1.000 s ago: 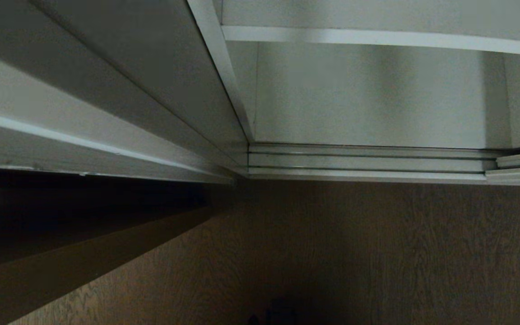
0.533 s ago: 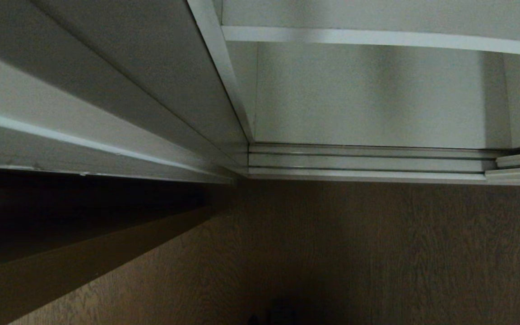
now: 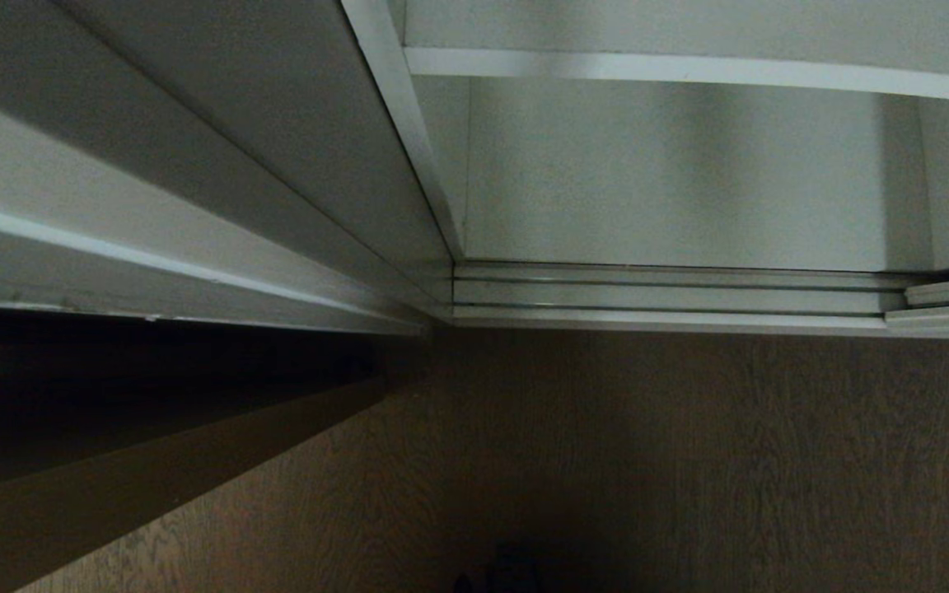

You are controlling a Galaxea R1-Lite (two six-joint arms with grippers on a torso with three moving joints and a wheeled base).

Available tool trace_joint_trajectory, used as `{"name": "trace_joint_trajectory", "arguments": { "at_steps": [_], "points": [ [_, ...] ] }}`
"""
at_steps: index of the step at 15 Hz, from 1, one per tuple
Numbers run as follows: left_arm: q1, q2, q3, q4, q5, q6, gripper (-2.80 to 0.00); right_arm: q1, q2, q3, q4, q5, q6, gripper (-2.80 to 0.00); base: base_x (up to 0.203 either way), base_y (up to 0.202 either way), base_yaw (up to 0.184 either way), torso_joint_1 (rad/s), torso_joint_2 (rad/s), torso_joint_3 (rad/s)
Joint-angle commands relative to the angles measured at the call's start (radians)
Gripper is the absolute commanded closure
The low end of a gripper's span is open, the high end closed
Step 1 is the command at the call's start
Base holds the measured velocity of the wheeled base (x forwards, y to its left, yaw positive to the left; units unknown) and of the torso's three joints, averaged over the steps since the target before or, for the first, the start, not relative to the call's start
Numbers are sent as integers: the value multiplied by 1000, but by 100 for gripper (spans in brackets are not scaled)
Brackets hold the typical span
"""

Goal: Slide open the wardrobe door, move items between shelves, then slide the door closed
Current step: Place the bag on the higher shelf

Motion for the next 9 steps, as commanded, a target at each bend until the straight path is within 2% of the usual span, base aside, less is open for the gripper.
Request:
{"name": "trace_joint_trajectory", "arguments": {
  "at_steps": [1, 7, 9],
  "points": [
    [1, 1, 0, -1, 0, 0, 0, 17, -35, 12, 25, -3, 6, -280, 0, 0, 0, 0, 0, 0],
    [1, -1, -1, -1, 0, 0, 0, 22, -209, 6, 175, -12, -11, -280, 0, 0, 0, 0, 0, 0],
    [1, 1, 0, -1, 0, 0, 0, 17, -279, 6, 241, -42, -12, -280, 0, 0, 0, 0, 0, 0]
  ]
}}
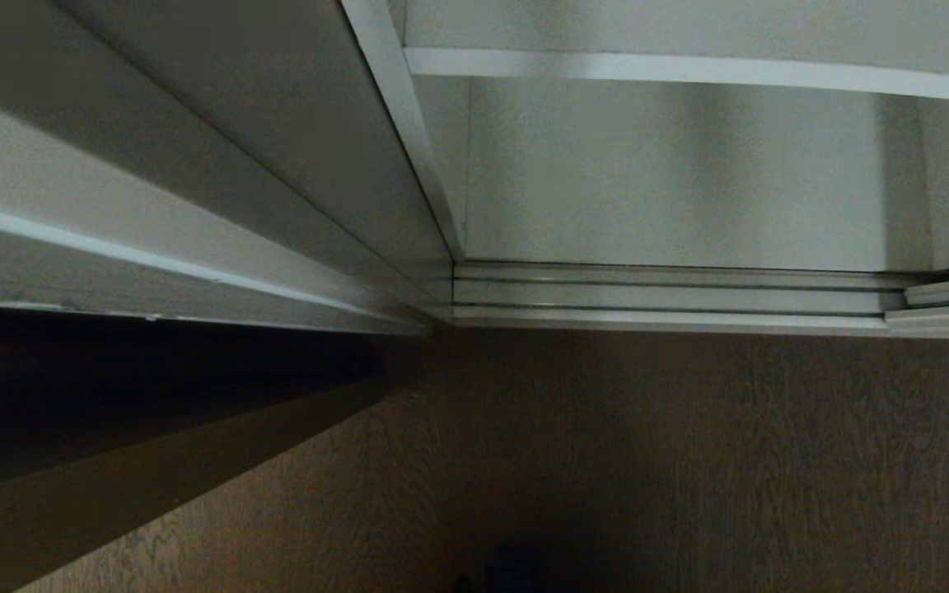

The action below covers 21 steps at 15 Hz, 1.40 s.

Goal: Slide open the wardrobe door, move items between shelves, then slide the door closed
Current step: Place the bag on the higher shelf

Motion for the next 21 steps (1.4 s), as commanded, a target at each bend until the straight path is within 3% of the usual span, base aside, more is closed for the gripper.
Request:
{"name": "trace_joint_trajectory", "arguments": {
  "at_steps": [1, 2, 3, 10, 13, 16, 18, 21],
  "points": [
    [1, -1, 0, -1, 0, 0, 0, -3, -105, 2, 88, -46, -3, -280, 0, 0, 0, 0, 0, 0],
    [1, 1, 0, -1, 0, 0, 0, -4, -122, 4, 124, -62, 2, -280, 0, 0, 0, 0, 0, 0],
    [1, 1, -1, -1, 0, 0, 0, -7, -136, 10, 145, -65, 4, 0, 0, 0, 0, 0, 0, 0],
    [1, 1, 0, -1, 0, 0, 0, -52, -279, 73, 364, -101, 18, 0, 0, 0, 0, 0, 0, 0],
    [1, 1, 0, -1, 0, 0, 0, -38, -313, 187, 367, -100, 155, 0, 0, 0, 0, 0, 0, 0],
    [1, 1, 0, -1, 1, 0, 0, 5, -343, 365, 302, -94, 243, 0, 0, 0, 0, 0, 0, 0],
    [1, 1, -1, -1, 1, 0, 0, 5, -364, 521, 188, -91, 333, 0, 0, 0, 0, 0, 0, 0],
    [1, 0, 0, -1, 0, 0, 0, 0, -510, 749, 78, -26, 389, 0, 0, 0, 0, 0, 0, 0]
  ]
}}
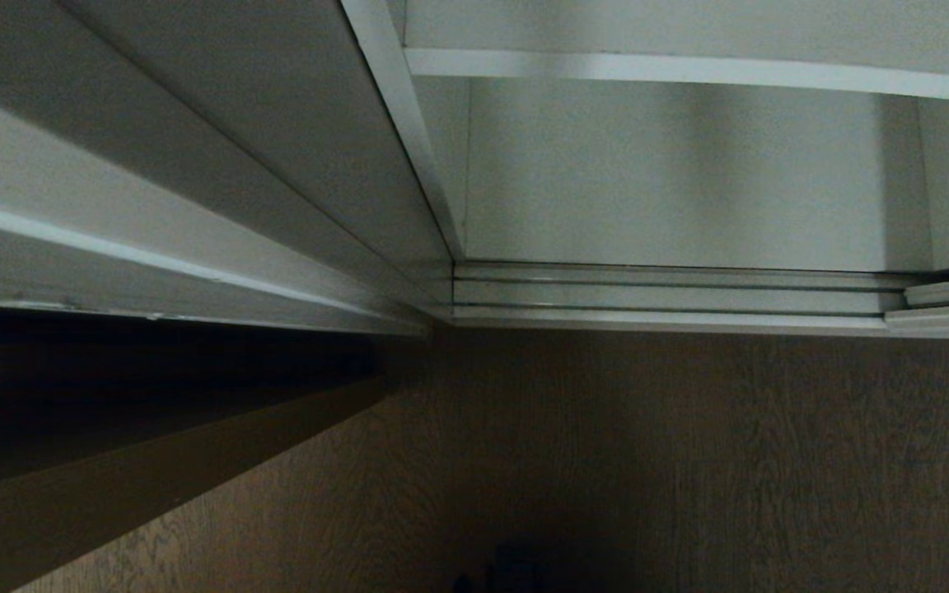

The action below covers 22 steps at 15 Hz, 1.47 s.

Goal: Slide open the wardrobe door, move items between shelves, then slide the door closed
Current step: Place the bag on the higher shelf

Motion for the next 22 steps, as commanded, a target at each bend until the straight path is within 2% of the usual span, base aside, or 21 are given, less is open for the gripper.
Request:
{"name": "trace_joint_trajectory", "arguments": {
  "at_steps": [1, 3, 5, 6, 8, 9, 11, 12, 14, 15, 16, 20, 22],
  "points": [
    [0, 1, 0, 0, -1, 0, 0, -3, -135, 169, -61, 59, 22, 0, 0, 0, 0, 0, 0, 0],
    [0, 1, 0, 0, 1, 0, 0, -4, -142, 274, -172, 100, 44, 0, 0, 0, 0, 0, 0, 0],
    [0, 1, 0, 0, 0, 0, 0, -4, -142, 346, -308, 229, 53, 0, 0, 0, 0, 0, 0, 0],
    [0, 1, 0, 0, 1, 0, 0, -4, -144, 376, -367, 267, 59, 0, 0, 0, 0, 0, 0, 0],
    [0, 0, 0, 0, 0, 0, 0, -4, -144, 417, -499, 286, 62, 0, 0, 0, 0, 0, 0, 0],
    [0, 1, 0, 0, 1, 0, 0, -4, -144, 419, -495, 289, 67, 0, 0, 0, 0, 0, 0, 0],
    [0, 0, -2, 0, 0, 0, 0, -4, -141, 390, -382, 315, 83, 0, 0, 0, 0, 0, 0, 0],
    [0, -1, 0, 0, -1, 0, 0, -4, -143, 396, -392, 323, 84, 0, 0, 0, 0, 0, 0, 0],
    [0, 0, 0, 0, 0, 0, 0, -4, -144, 418, -544, 320, 81, 0, 0, 0, 0, 0, 0, 0],
    [0, 1, 0, 0, 0, 0, 0, -4, -144, 421, -551, 319, 86, 0, 0, 0, 0, 0, 0, 0],
    [0, 0, 0, 0, 0, 0, 0, -4, -144, 422, -500, 320, 87, 0, 0, 0, 0, 0, 0, 0],
    [0, 1, 0, 0, 1, 0, 0, -4, -144, 421, -448, 315, 92, 0, 0, 0, 0, 0, 0, 0],
    [0, 1, 0, 0, 0, 0, 0, -4, -144, 421, -329, 317, 91, 0, 0, 0, 0, 0, 0, 0]
  ]
}}
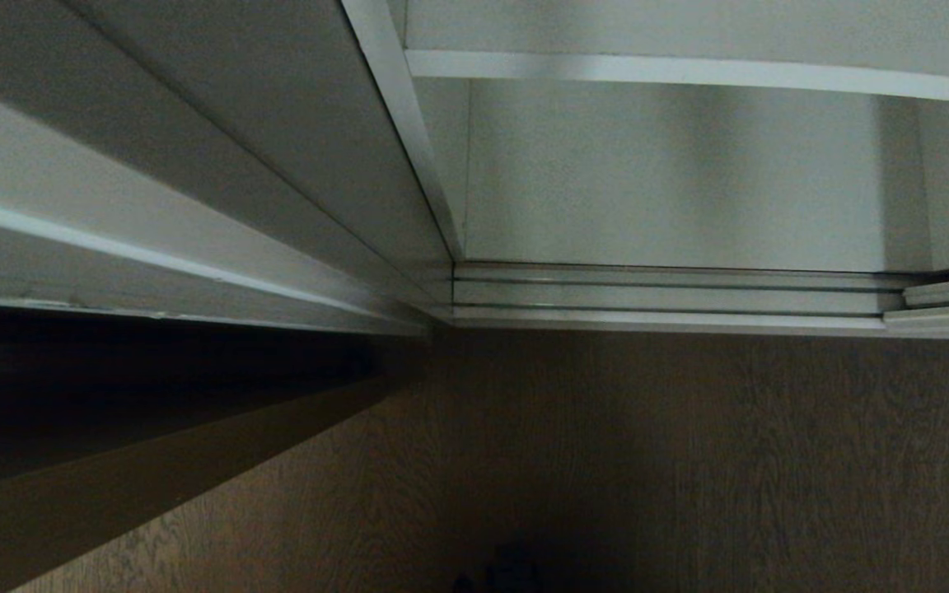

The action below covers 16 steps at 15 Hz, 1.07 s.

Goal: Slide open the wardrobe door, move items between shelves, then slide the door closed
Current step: Place the bag on the higher shelf

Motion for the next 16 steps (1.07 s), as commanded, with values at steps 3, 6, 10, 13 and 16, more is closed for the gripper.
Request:
{"name": "trace_joint_trajectory", "arguments": {
  "at_steps": [3, 6, 10, 13, 16],
  "points": [
    [1, 1, 0, 0, 1, 0, 0, 0, 0, 2, 57, 1, 2, 0, 0, 0, 0, 0, 0, 0],
    [1, 1, -2, 0, 0, 0, 0, 0, 0, 1, 56, 0, 13, 0, 0, 0, 0, 0, 0, 0],
    [1, 0, -1, 0, 1, 0, 0, 0, 1, 0, 56, 0, 14, 0, 0, 0, 0, 0, 0, 0],
    [1, 1, -1, 3, 0, 13, 0, 0, 1, 2, 56, 0, 12, 0, 0, 0, 0, 0, 0, 0],
    [1, 1, 0, -2, -1, -12, 0, 0, 1, 0, 56, 0, 14, 0, 0, 0, 0, 0, 0, 0]
  ]
}}
